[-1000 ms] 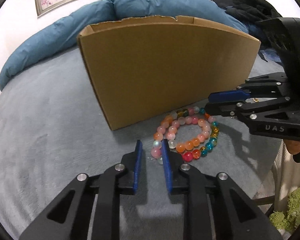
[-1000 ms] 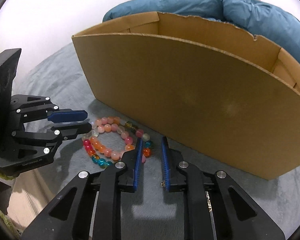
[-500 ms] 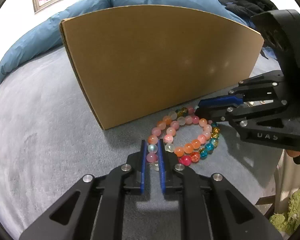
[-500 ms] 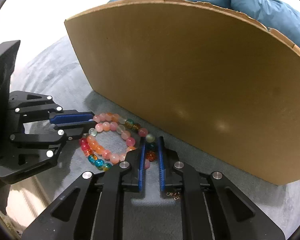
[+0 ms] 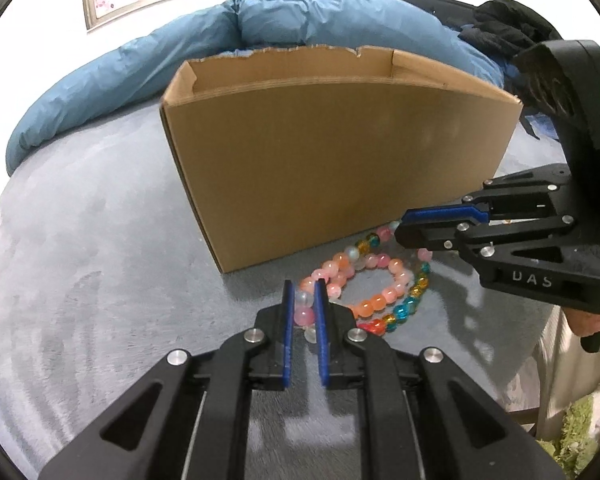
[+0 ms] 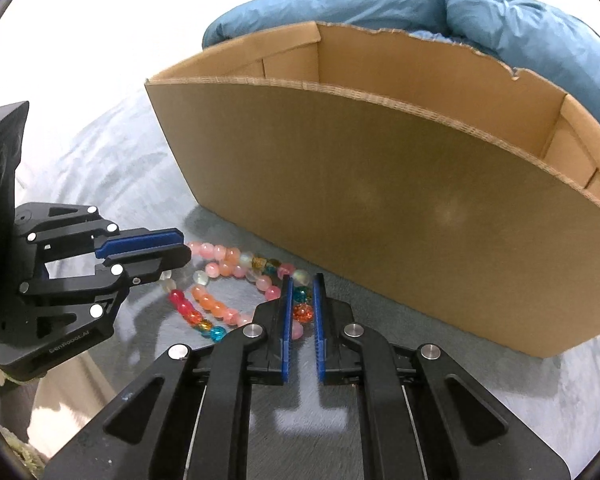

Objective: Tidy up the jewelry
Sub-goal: 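Close the left tool on a bead bracelet while the right tool grips its other side, then carry the bead bracelet into the box with both tools and open both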

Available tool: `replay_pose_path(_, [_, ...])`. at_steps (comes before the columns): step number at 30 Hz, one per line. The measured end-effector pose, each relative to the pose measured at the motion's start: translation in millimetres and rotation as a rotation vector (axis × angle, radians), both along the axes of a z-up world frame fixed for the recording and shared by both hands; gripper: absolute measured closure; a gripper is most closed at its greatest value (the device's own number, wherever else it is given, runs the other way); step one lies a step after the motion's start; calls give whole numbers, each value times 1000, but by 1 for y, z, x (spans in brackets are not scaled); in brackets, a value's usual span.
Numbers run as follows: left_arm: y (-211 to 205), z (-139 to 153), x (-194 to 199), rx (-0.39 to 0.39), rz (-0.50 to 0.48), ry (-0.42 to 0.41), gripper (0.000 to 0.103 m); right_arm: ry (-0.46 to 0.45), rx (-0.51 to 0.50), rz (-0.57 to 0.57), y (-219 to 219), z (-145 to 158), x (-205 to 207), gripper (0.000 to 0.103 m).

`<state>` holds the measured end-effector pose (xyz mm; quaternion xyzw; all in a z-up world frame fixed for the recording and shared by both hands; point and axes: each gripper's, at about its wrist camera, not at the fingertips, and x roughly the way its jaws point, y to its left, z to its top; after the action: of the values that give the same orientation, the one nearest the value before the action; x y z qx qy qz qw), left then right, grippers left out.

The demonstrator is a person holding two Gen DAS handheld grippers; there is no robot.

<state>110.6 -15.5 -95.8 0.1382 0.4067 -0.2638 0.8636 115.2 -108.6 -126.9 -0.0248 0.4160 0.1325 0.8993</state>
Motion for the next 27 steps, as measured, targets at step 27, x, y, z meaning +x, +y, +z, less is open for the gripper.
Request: replay_pose_path(27, [-5, 136, -48, -120, -1, -208, 94, -260, 108, -41, -19, 105, -66, 96])
